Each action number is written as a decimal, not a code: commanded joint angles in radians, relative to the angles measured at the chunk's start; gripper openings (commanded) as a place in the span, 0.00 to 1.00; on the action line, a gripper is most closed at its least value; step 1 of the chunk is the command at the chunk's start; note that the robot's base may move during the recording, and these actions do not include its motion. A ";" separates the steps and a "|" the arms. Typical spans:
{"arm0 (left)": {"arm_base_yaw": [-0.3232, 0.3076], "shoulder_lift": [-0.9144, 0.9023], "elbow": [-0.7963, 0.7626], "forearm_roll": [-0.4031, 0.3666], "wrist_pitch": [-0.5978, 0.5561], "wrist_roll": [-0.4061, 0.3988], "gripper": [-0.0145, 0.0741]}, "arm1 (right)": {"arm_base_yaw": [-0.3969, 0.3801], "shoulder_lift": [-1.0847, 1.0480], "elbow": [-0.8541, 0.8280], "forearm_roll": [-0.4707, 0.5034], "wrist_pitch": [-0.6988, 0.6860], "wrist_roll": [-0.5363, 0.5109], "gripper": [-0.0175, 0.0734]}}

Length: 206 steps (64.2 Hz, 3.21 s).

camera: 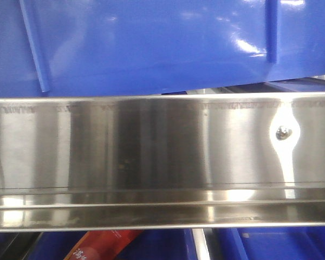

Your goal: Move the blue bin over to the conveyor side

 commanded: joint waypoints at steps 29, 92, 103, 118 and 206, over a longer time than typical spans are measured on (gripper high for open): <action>0.001 -0.002 -0.007 -0.009 0.001 -0.004 0.16 | 0.001 0.018 0.000 -0.016 -0.012 0.009 0.58; 0.001 -0.002 -0.007 -0.016 0.008 -0.004 0.16 | -0.015 0.023 0.000 -0.014 -0.012 0.009 0.58; 0.001 -0.002 -0.007 -0.016 0.008 -0.004 0.16 | -0.015 0.023 0.000 -0.010 -0.012 0.009 0.56; 0.001 -0.002 -0.007 -0.016 0.008 -0.004 0.16 | -0.015 0.025 0.000 -0.010 -0.012 0.009 0.23; -0.006 0.115 -0.007 0.073 0.019 -0.116 0.58 | -0.015 0.025 0.000 0.022 -0.012 0.009 0.11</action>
